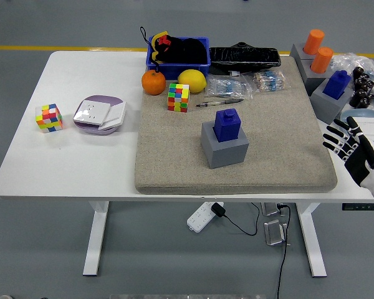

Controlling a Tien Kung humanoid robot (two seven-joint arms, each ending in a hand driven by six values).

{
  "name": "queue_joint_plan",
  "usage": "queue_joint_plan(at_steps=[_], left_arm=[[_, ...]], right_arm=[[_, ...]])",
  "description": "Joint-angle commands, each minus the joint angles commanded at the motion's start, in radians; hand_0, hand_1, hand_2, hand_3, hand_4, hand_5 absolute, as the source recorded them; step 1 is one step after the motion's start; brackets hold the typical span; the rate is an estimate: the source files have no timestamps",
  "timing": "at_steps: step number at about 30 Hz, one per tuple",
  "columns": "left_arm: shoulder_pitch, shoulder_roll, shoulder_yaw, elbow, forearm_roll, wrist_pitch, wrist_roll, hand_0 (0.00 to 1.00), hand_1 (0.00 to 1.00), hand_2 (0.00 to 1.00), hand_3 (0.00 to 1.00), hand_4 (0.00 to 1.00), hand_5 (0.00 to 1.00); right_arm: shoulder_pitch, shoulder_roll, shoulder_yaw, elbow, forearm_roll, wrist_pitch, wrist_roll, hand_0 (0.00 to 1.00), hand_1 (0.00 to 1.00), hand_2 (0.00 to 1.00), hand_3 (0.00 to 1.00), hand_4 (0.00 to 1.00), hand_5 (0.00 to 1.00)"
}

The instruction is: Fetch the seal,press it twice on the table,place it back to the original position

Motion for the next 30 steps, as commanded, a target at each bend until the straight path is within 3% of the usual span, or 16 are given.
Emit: queue_joint_plan(at_steps=[13, 30], left_arm=[[-0.002, -0.002, 0.002, 0.0, -0.002, -0.001, -0.001, 0.812, 0.804, 0.775, 0.813, 0.69, 0.435], [-0.004, 0.002, 0.01, 0.0, -0.005, 0.0, 0.0, 0.812, 0.804, 0.775, 0.813, 0.69, 0.435]], right_arm=[[-0.008, 0.007, 0.063, 0.013, -0.016, -0.007, 0.001, 0.82, 0.744, 0.735, 0.753, 0.998, 0.644], [-0.012, 0.012, 0.07, 0.015, -0.017, -0.011, 0.0, 0.816, 0.739, 0.729, 0.747, 0.998, 0.636]])
